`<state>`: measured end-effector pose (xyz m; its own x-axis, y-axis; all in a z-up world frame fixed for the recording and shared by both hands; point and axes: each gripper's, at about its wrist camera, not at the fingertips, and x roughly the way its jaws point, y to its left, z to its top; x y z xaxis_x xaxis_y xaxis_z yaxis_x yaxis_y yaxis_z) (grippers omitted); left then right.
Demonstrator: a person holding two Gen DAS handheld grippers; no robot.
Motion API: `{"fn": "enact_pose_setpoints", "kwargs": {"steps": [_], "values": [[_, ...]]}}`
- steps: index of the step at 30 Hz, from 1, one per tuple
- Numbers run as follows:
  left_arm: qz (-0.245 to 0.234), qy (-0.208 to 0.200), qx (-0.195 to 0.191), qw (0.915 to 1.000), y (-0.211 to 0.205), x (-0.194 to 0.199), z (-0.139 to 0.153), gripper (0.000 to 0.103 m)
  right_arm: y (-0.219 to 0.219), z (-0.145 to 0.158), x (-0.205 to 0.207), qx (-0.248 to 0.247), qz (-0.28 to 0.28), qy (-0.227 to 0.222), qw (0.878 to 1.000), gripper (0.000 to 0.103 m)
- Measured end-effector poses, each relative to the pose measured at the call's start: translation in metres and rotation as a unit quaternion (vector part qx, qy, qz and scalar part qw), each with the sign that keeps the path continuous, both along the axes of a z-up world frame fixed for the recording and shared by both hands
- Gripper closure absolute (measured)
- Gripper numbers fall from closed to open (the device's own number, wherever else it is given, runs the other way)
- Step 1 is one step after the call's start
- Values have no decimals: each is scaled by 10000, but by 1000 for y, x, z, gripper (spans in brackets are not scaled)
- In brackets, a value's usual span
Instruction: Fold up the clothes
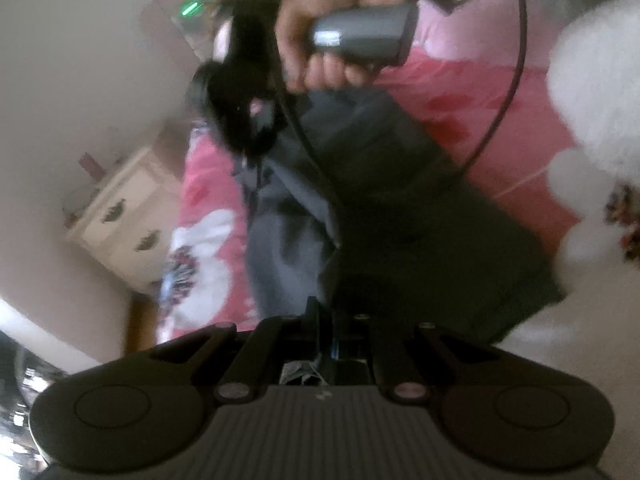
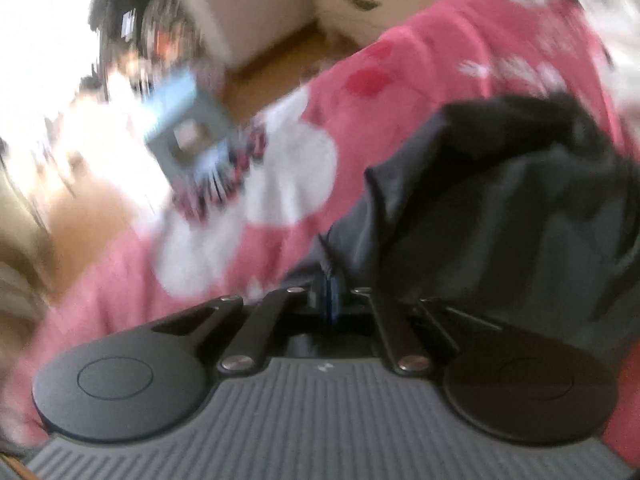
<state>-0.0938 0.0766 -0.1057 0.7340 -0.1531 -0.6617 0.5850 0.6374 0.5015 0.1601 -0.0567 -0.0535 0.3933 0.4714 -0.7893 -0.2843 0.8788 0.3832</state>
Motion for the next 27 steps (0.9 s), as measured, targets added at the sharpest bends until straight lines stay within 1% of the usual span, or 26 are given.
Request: {"fn": "enact_pose_setpoints", "kwargs": {"steps": [2, 4, 6, 9, 10, 12, 14, 16, 19, 21, 23, 27], "values": [[211, -73, 116, 9997, 6, 6, -2, 97, -23, -3, -2, 808, -469, 166, 9955, 103], [423, -146, 231, 9987, 12, 11, -3, 97, -38, -13, -2, 1479, -777, 347, 9853, 103], [634, -219, 347, 9971, 19, 17, -5, 97, -44, -25, -1, 1873, -1004, 556, 9756, 103], [1009, -392, 524, 9927, 28, 25, -5, 96, -44, -38, -2, 2453, -1202, 722, 9592, 103], [1131, -434, 533, 9912, 31, 27, -4, 96, -45, -40, -2, 2662, -1244, 738, 9530, 103], [1271, -337, 377, 9906, 36, 26, 0, 92, -47, -43, -5, 2993, -1295, 733, 9425, 103], [1331, -91, 238, 9908, 39, 23, 1, 84, -48, -48, -9, 2982, -1307, 772, 9423, 103], [1374, 185, 110, 9903, 42, 19, 0, 79, -50, -59, -11, 2887, -1362, 901, 9434, 103], [1521, 500, -171, 9870, 48, 13, -1, 79, -53, -73, -14, 2882, -1475, 1034, 9405, 103], [1759, 560, -368, 9821, 58, 13, 3, 79, -55, -79, -16, 2885, -1514, 1055, 9395, 103], [2029, 584, -565, 9758, 69, 13, 8, 79, -55, -81, -17, 2843, -1497, 1055, 9411, 103], [2561, 631, -956, 9599, 91, 14, 18, 79, -54, -85, -17, 2771, -1445, 1035, 9443, 103]]}}
